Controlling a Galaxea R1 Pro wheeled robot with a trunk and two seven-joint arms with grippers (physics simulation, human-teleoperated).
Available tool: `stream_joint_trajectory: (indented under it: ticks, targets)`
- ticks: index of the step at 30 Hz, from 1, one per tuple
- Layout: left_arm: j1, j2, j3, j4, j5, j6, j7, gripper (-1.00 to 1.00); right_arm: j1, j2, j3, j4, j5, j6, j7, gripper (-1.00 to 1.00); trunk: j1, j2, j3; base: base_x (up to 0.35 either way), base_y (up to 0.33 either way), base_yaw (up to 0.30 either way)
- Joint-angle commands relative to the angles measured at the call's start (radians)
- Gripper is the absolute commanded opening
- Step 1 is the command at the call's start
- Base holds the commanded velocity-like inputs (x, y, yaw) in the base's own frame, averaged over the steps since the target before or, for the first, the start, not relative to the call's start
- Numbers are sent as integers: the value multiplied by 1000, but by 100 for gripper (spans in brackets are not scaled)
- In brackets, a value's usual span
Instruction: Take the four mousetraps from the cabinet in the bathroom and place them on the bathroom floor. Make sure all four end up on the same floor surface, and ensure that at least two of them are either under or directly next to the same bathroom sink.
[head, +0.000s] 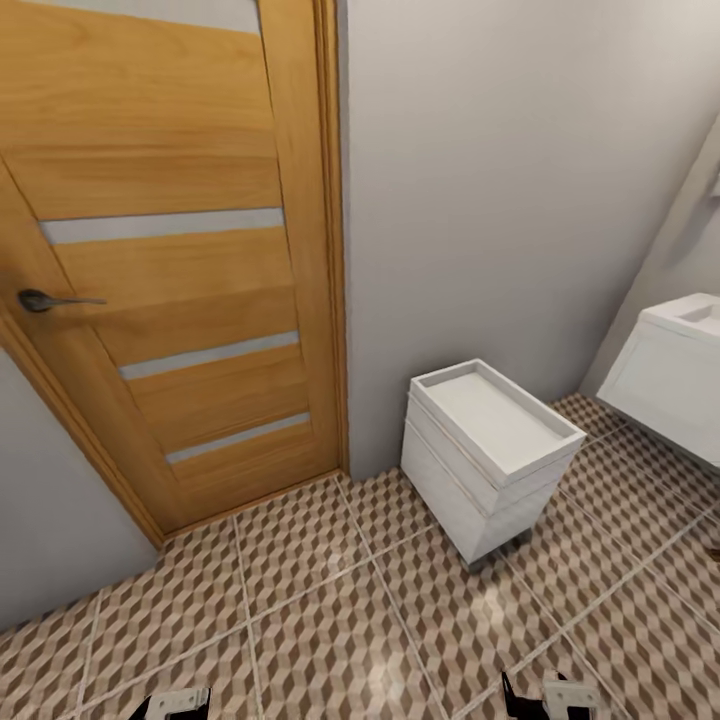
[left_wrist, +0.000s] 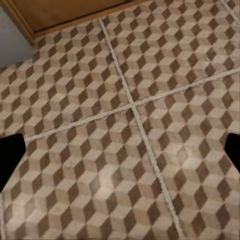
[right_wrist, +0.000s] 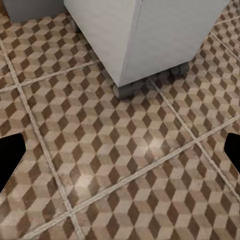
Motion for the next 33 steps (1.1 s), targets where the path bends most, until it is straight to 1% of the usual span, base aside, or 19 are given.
stream_joint_trajectory:
  ticks: [1,33]
  targets:
    - [-2,0,3,4,2,-6,-1,100,0,0,9,0,-10,-3,-2,100,0,-1,-1,0,0,274]
    - [-2,0,3,4,2,-6,-3,100,0,0,10,0,-8,-1,-2,100,0,-1,-25,0,0,257]
